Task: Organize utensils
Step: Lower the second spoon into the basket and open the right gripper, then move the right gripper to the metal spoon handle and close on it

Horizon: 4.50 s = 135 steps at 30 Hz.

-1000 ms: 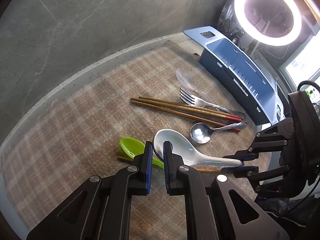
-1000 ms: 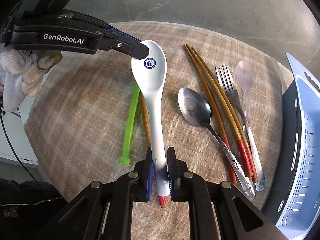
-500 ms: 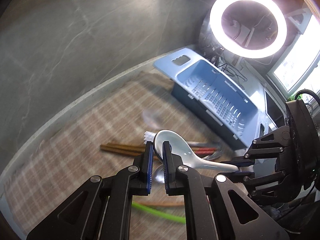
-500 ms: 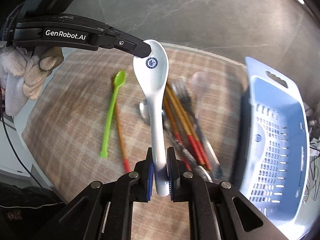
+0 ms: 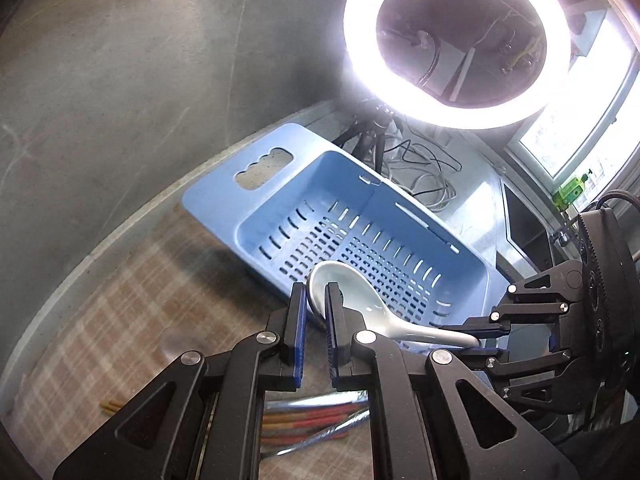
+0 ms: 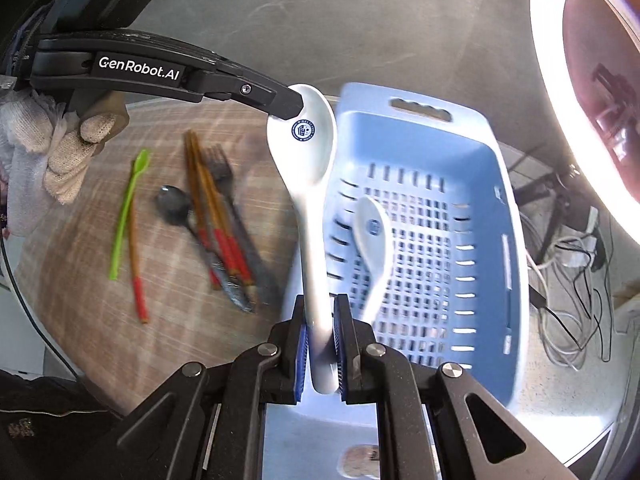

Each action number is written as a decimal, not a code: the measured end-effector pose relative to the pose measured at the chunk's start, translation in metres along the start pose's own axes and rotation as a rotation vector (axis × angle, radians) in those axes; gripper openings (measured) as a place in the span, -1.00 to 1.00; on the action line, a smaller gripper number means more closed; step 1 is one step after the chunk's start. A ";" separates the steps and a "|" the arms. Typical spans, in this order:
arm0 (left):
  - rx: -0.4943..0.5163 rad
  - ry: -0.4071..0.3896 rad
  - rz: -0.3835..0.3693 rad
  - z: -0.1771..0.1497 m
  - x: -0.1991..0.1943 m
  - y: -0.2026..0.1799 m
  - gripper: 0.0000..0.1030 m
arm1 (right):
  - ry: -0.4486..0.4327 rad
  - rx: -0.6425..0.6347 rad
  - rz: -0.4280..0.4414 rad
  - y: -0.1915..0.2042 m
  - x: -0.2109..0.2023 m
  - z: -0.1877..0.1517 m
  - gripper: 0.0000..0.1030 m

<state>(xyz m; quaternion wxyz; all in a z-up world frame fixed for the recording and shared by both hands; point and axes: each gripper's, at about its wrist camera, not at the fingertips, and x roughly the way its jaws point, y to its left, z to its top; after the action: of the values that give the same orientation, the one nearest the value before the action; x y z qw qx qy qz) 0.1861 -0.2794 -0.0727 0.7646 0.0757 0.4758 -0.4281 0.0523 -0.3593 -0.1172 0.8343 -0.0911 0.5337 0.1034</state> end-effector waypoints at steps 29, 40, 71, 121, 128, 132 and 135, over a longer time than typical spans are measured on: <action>-0.014 0.062 0.048 0.019 0.030 -0.002 -0.75 | -0.053 0.043 -0.014 -0.043 0.006 -0.005 0.00; -0.119 -0.011 0.094 -0.042 -0.065 0.049 -0.74 | -0.168 -0.059 0.072 0.009 -0.031 0.003 0.02; -0.247 0.064 0.061 -0.143 -0.076 0.090 -0.74 | 0.146 -0.278 0.195 0.121 0.068 0.043 -0.40; -0.258 0.188 0.000 -0.127 -0.010 0.097 -0.57 | 0.252 -0.237 0.180 0.118 0.080 0.021 -0.42; -0.209 0.203 0.021 -0.123 -0.004 0.084 -0.80 | 0.254 -0.244 0.154 0.117 0.090 0.028 -0.62; -0.190 0.195 0.028 -0.124 -0.001 0.078 -0.80 | 0.251 -0.268 0.133 0.125 0.089 0.027 -0.68; -0.181 0.188 0.035 -0.123 0.004 0.070 -0.80 | 0.243 -0.255 0.121 0.126 0.088 0.028 -0.81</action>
<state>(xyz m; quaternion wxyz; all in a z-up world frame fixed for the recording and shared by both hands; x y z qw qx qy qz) 0.1566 -0.1735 -0.1618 0.7277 0.0547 0.5806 -0.3611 0.0786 -0.2243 -0.1909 0.7378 -0.1757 0.6176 0.2082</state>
